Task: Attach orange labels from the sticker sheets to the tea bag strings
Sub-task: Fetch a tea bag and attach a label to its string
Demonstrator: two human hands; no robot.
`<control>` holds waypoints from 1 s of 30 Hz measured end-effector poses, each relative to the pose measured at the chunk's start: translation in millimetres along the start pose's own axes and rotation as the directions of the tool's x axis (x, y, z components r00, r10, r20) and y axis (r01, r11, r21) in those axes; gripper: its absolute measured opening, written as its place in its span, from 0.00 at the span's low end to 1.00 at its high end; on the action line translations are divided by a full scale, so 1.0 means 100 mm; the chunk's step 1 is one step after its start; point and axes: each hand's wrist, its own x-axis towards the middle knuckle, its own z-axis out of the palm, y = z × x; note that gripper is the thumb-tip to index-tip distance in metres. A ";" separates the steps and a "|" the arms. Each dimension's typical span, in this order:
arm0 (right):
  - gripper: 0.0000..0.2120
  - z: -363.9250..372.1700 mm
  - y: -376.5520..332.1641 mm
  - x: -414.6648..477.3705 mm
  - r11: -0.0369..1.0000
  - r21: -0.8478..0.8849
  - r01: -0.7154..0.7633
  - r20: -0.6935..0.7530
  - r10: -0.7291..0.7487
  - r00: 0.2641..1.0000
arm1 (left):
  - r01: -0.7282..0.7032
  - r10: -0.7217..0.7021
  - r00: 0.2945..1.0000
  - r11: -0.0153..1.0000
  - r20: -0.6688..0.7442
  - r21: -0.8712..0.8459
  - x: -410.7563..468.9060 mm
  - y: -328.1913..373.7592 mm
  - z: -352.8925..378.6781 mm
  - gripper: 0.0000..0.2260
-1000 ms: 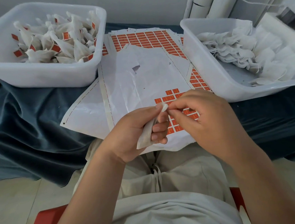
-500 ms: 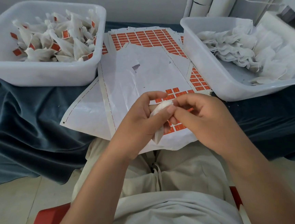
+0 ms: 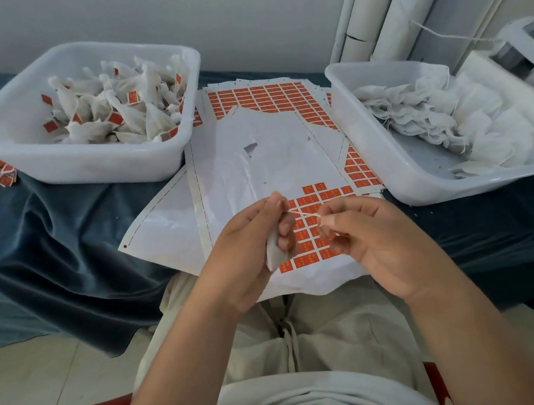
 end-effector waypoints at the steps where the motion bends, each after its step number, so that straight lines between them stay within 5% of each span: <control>1: 0.04 0.00 0.01 0.02 0.992 0.122 -0.035 0.042 0.030 0.999 | 0.001 -0.001 0.999 1.000 0.040 -0.002 0.00 0.00 -0.01 0.14; 6: 0.04 0.01 0.01 0.05 0.885 0.440 -0.151 0.240 0.046 0.970 | -0.129 0.146 0.988 0.965 -0.060 0.227 0.01 -0.04 0.03 0.09; 10: 0.03 0.02 0.05 0.09 0.856 0.493 -0.151 0.161 0.081 0.984 | -0.150 0.255 0.956 0.849 -0.145 0.506 0.02 -0.11 0.06 0.10; 23: 0.05 0.07 0.08 0.11 0.875 0.482 -0.051 0.082 0.013 0.997 | -0.108 0.234 0.962 0.798 -0.139 0.594 0.05 -0.16 0.05 0.15; 27: 0.06 0.03 0.01 0.10 0.839 0.544 0.028 0.054 -0.069 0.996 | -0.156 0.242 0.968 0.783 -0.064 0.602 0.07 -0.17 0.00 0.06; 28: 0.06 0.00 -0.01 0.10 0.841 0.539 0.042 0.034 -0.071 0.997 | -0.149 0.269 0.960 0.726 -0.079 0.671 0.08 -0.16 -0.05 0.08; 30: 0.05 -0.06 -0.02 0.11 0.891 0.453 0.039 -0.015 -0.036 0.999 | -0.100 0.331 0.942 0.412 -0.047 0.906 0.12 -0.15 -0.21 0.14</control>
